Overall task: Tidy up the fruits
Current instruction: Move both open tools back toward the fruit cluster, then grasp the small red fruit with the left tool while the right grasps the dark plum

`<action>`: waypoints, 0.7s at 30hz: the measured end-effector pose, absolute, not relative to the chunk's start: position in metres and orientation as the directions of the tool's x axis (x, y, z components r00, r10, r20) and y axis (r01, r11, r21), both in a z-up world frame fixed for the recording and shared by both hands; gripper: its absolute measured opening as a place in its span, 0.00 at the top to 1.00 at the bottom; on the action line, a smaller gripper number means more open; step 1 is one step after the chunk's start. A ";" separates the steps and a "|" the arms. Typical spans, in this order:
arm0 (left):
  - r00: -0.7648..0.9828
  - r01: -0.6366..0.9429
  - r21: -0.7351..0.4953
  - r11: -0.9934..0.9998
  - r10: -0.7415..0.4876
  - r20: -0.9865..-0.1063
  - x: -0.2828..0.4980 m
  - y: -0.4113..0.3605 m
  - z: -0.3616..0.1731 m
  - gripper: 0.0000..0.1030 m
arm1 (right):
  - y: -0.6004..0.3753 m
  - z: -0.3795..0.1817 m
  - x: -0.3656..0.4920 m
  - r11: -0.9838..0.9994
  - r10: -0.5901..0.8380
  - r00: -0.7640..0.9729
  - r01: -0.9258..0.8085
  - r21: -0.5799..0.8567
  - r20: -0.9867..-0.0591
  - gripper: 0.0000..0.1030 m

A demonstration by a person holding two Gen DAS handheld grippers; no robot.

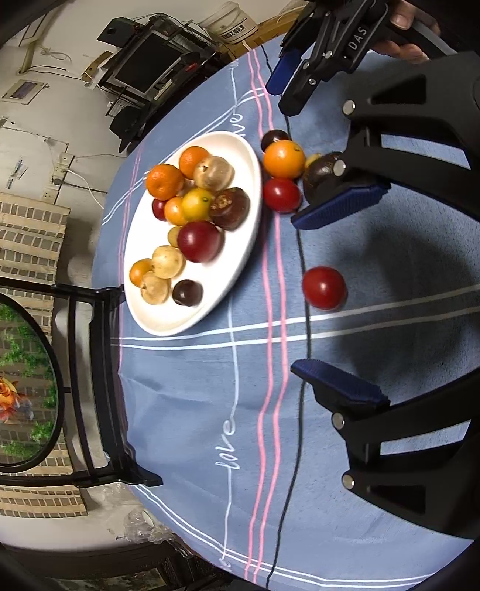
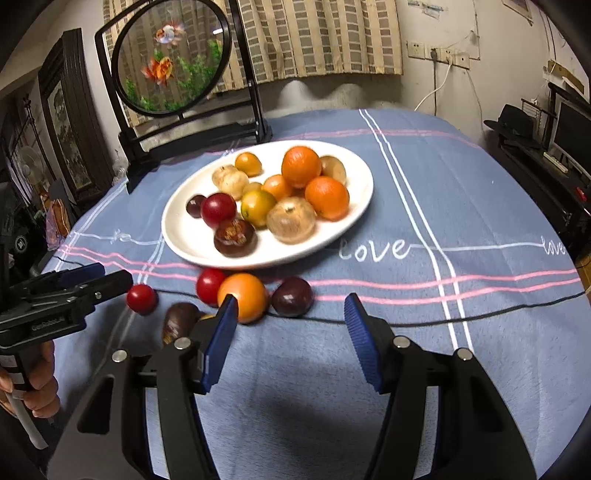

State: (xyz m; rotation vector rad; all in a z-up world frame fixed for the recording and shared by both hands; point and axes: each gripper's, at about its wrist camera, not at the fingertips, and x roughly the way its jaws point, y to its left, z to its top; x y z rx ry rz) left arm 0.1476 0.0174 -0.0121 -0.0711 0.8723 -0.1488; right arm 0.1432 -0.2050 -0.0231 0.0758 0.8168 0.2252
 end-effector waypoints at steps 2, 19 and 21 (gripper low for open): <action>0.627 0.103 -0.116 0.988 -0.155 -0.763 0.147 0.017 -0.018 0.28 | -0.205 -0.024 0.143 0.977 0.210 0.660 -0.167 0.132 -0.722 0.42; 0.619 0.106 0.002 0.994 -0.064 -0.782 0.151 0.006 -0.051 0.53 | -0.193 -0.023 0.137 0.980 0.169 0.670 -0.192 0.051 -0.723 0.42; 0.629 0.110 -0.012 0.994 -0.079 -0.773 0.150 0.007 -0.048 0.67 | -0.194 -0.025 0.138 0.981 0.163 0.665 -0.187 0.048 -0.729 0.42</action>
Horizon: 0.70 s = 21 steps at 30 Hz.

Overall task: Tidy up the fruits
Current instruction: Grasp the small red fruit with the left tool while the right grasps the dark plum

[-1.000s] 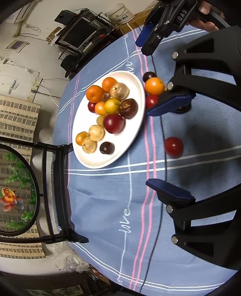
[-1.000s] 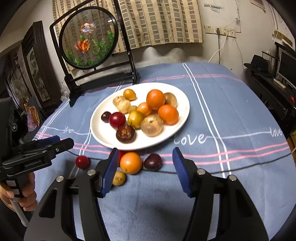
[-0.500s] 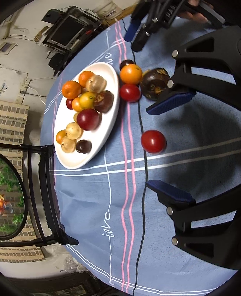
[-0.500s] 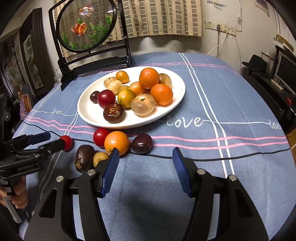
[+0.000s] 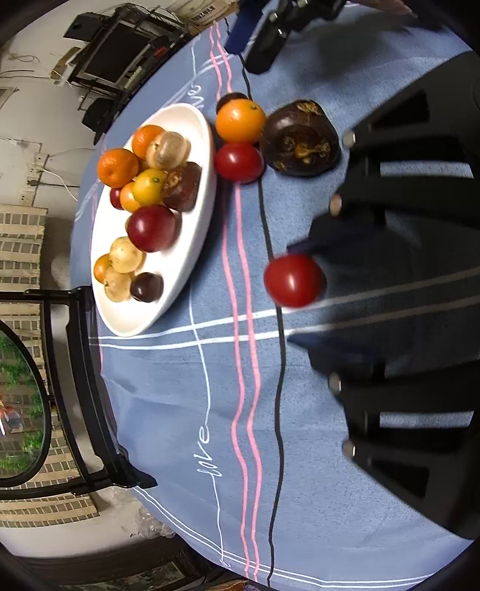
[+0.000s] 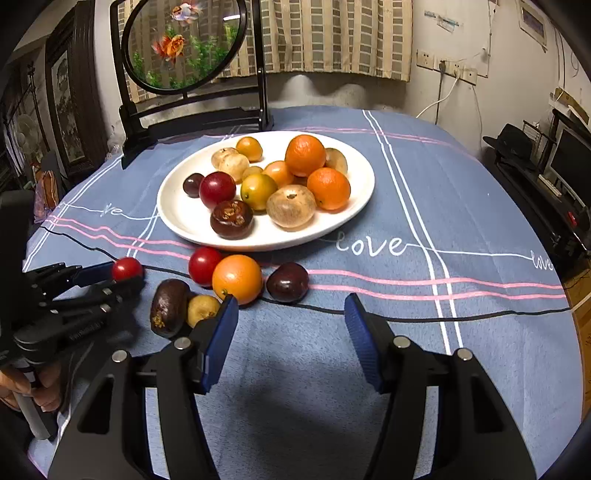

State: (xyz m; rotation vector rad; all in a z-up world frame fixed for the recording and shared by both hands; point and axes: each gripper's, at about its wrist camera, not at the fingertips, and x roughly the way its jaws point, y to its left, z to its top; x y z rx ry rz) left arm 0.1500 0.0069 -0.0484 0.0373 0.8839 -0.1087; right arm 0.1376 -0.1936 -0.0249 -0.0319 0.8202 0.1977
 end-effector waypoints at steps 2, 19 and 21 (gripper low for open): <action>0.636 0.109 -0.009 0.994 -0.077 -0.768 0.149 0.007 -0.047 0.70 | -0.195 -0.028 0.140 0.983 0.154 0.658 -0.178 0.047 -0.737 0.42; 0.619 0.124 -0.050 0.991 -0.116 -0.777 0.149 0.010 -0.050 0.69 | -0.191 -0.053 0.159 0.984 0.143 0.602 -0.169 0.049 -0.786 0.42; 0.618 0.125 -0.055 0.991 -0.121 -0.777 0.150 0.010 -0.050 0.69 | -0.190 -0.054 0.166 0.985 0.149 0.599 -0.161 0.064 -0.786 0.42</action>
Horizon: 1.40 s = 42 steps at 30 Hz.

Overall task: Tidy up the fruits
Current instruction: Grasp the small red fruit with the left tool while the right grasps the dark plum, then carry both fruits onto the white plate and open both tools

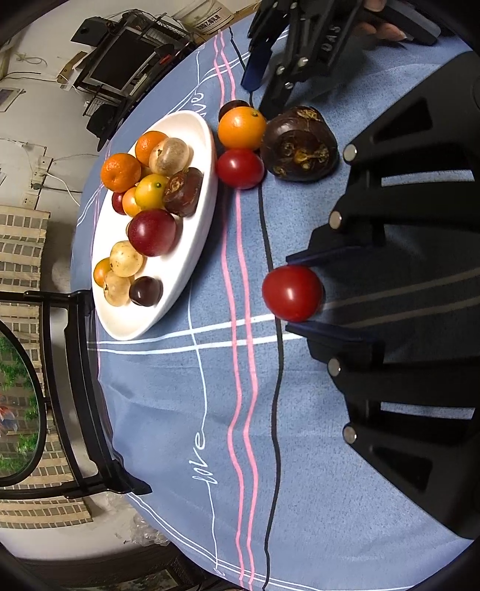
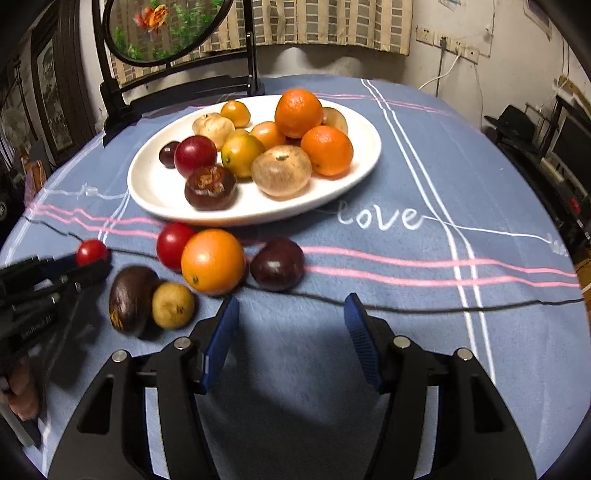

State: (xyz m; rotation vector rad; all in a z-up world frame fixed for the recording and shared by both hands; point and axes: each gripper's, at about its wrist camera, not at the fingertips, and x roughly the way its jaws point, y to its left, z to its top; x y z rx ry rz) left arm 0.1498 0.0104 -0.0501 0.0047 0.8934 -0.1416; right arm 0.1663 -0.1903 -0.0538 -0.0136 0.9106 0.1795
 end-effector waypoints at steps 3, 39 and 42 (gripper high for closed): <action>0.617 0.126 -0.062 0.990 -0.127 -0.776 0.150 0.011 -0.050 0.69 | -0.192 -0.056 0.176 0.989 0.125 0.599 -0.143 0.048 -0.791 0.42; 0.643 0.136 -0.083 0.987 -0.152 -0.751 0.142 0.010 -0.035 0.71 | -0.205 -0.017 0.142 0.958 0.273 0.690 -0.255 0.127 -0.671 0.70; 0.649 0.144 -0.095 0.985 -0.167 -0.742 0.139 0.008 -0.025 0.71 | -0.202 -0.014 0.141 0.952 0.294 0.685 -0.269 0.144 -0.667 0.70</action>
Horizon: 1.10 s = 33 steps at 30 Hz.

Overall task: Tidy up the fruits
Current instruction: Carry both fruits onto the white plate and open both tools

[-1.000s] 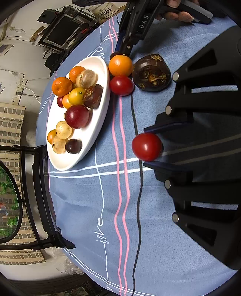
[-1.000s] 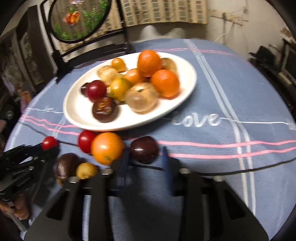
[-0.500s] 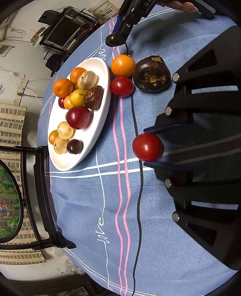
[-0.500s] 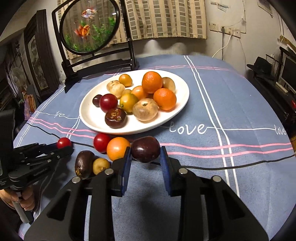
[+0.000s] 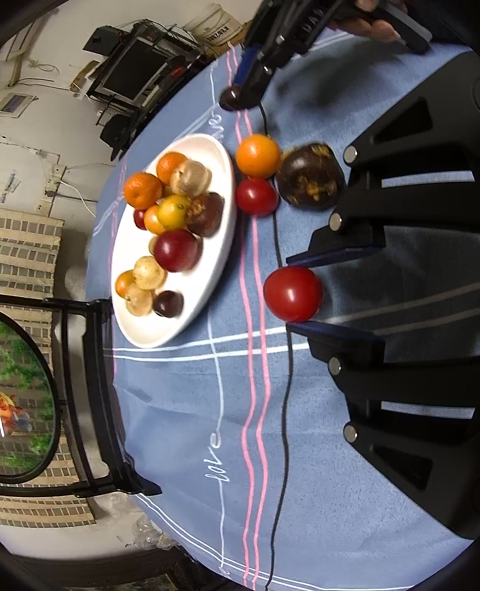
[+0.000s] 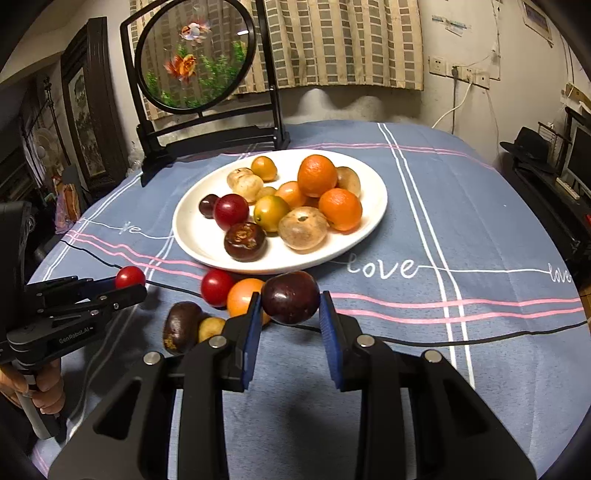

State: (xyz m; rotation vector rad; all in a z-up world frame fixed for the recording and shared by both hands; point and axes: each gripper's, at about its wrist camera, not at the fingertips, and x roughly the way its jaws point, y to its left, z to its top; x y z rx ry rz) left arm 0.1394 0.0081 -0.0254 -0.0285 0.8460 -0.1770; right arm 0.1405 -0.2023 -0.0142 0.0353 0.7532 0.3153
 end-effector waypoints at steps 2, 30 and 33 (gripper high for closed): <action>0.653 0.154 -0.087 0.984 -0.168 -0.738 0.139 0.004 -0.020 0.71 | -0.200 -0.010 0.140 0.948 0.311 0.686 -0.276 0.160 -0.658 0.70; 0.637 0.089 -0.040 0.995 -0.088 -0.766 0.276 -0.015 0.011 0.71 | -0.149 0.018 0.283 0.959 0.254 0.694 -0.273 0.080 -0.674 0.69; 0.625 0.078 -0.048 0.996 -0.086 -0.776 0.286 -0.015 0.004 0.71 | -0.145 0.011 0.300 0.965 0.237 0.682 -0.249 0.085 -0.692 0.69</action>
